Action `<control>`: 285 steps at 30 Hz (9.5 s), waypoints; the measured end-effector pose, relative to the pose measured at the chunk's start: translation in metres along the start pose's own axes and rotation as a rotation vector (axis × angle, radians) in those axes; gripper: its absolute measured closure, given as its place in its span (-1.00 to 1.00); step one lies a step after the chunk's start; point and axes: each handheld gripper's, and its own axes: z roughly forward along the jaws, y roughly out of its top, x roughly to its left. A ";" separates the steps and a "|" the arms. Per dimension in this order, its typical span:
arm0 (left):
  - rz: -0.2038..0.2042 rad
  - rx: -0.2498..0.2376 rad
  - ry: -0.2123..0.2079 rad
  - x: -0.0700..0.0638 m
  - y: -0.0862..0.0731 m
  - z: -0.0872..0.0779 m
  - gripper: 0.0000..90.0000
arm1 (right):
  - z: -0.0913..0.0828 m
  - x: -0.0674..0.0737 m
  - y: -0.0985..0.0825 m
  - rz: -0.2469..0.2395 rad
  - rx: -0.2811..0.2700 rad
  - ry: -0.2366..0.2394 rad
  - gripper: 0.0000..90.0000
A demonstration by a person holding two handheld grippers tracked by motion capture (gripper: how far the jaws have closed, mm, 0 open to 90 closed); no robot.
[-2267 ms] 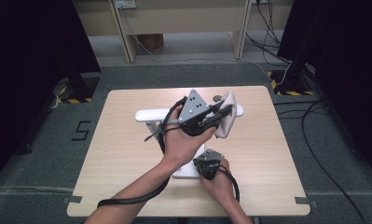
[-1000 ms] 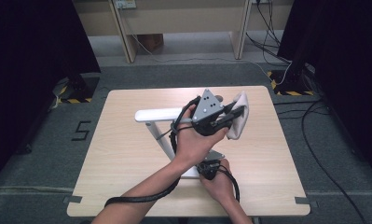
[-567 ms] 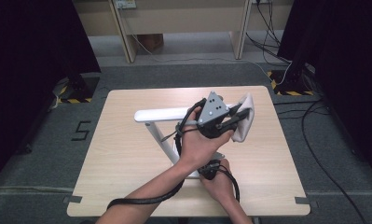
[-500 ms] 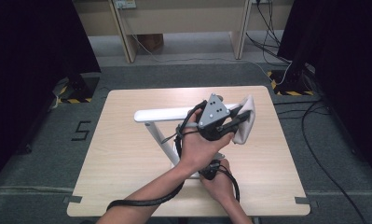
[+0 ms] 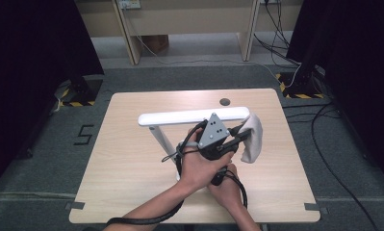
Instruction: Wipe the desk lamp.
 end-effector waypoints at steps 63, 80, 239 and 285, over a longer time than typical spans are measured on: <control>-0.059 -0.058 0.140 0.010 -0.013 -0.014 0.76 | 0.000 0.001 0.000 0.003 -0.003 -0.006 1.00; -0.061 -0.063 0.145 0.011 -0.015 -0.023 0.76 | 0.000 0.001 -0.001 0.007 -0.005 -0.009 1.00; -0.084 -0.107 0.246 0.039 -0.038 -0.103 0.76 | 0.000 0.002 -0.002 0.001 -0.021 -0.013 1.00; -0.098 -0.122 0.308 0.050 -0.048 -0.128 0.76 | 0.000 0.002 -0.003 0.002 -0.021 -0.014 1.00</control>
